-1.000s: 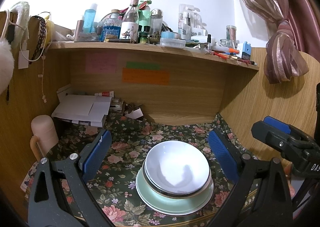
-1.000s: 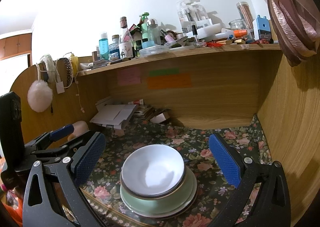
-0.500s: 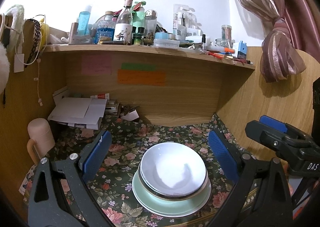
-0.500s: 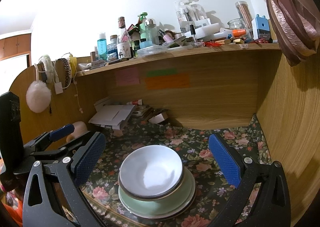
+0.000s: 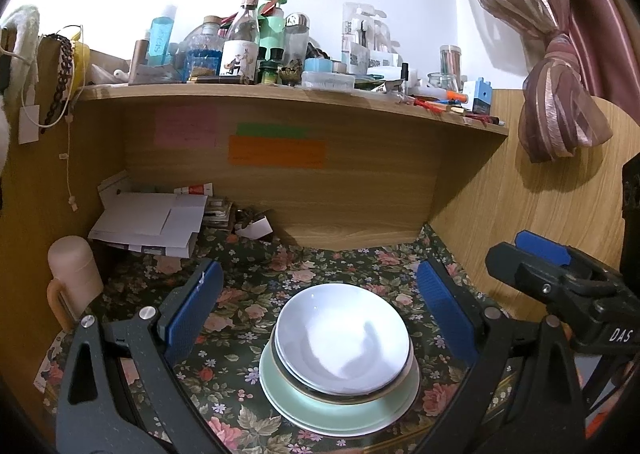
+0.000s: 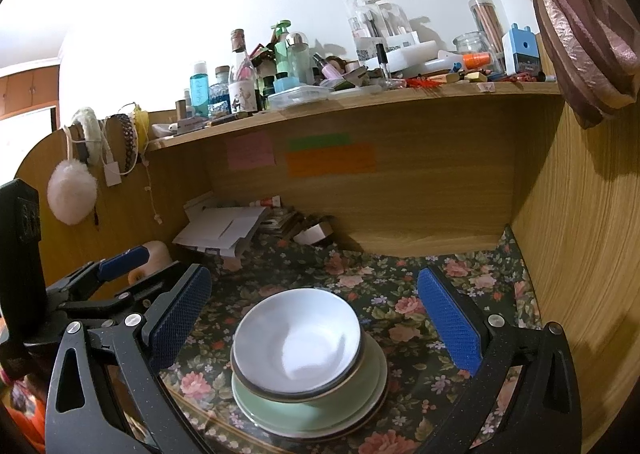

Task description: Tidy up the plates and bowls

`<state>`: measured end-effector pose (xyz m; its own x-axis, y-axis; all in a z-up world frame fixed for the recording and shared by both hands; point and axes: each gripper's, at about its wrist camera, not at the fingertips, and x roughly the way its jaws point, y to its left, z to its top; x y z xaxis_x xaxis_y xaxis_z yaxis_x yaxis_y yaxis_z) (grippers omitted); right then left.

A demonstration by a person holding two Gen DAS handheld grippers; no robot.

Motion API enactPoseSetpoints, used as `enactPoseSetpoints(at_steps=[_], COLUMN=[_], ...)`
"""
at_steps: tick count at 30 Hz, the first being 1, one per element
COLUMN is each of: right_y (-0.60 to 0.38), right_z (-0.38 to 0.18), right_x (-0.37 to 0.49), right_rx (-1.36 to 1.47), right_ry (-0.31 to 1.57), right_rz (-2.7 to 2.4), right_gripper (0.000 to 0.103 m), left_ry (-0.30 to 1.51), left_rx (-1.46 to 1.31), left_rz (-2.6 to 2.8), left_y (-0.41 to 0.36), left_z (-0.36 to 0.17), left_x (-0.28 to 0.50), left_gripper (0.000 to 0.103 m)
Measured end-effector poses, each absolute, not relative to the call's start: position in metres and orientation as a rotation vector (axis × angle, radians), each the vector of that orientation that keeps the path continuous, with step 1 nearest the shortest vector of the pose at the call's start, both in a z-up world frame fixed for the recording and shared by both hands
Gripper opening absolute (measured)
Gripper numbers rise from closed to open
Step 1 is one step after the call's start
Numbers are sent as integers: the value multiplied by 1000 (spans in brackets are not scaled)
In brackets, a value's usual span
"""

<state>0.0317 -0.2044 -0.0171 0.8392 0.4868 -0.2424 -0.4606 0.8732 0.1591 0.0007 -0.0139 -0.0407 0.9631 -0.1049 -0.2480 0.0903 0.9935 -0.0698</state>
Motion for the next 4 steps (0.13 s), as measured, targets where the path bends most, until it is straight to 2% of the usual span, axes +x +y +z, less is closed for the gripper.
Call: enactPoseSetpoints(at_steps=[4], right_y=[-205], right_z=[-19], right_x=[35], right_rx=[99], right_ry=[290], right_rz=[500], right_gripper=[103], left_ry=[266], left_rx=[-70], left_rz=[-99], left_y=[-11], left_z=[-42], left_x=[5], left_gripper=[99])
